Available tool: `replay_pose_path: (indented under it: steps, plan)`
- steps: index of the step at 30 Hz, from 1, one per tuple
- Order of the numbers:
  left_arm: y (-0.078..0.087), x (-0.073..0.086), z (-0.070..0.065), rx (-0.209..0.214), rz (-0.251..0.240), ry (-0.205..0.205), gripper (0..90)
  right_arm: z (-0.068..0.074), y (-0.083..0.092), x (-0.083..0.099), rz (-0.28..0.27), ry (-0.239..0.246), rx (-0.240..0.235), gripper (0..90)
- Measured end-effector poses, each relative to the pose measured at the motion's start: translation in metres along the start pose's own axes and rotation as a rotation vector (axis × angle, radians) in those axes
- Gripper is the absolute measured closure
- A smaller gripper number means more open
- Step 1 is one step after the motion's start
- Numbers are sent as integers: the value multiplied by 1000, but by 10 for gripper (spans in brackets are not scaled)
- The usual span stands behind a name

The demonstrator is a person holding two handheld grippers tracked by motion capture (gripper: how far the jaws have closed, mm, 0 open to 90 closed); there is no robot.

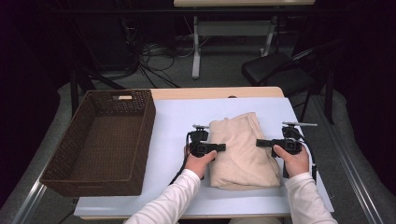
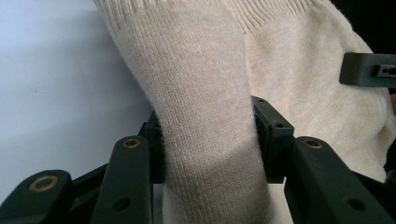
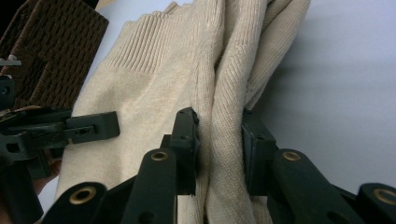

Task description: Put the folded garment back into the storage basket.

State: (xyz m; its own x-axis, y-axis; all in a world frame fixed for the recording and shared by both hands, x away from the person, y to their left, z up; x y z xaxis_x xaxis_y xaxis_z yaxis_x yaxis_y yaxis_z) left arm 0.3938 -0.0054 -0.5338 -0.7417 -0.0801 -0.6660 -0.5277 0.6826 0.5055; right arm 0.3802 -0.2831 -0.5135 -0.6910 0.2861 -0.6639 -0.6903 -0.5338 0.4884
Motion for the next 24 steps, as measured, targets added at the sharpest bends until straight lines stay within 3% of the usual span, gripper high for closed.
replay_pose_path:
  steps: [24]
  plan:
    - [8, -9, -3, -1, -5, -8, 577, 6, 3, -3, -28, -9, -21, 712]
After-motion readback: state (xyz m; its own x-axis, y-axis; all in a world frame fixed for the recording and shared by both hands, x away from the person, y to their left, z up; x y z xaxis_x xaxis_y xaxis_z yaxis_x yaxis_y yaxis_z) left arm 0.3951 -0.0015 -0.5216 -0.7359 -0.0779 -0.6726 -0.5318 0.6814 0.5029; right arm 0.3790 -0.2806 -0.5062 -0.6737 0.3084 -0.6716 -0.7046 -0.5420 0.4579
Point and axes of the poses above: each handheld gripper's, and its own axes: y roughly backward along the jaws, x roughly out of its underside, z roughly to its left, the point moved 2 cm from there along -y, roughly forward along the jaws, and after that the axes turned 12 degrees about -z, right-handed, at the moved point
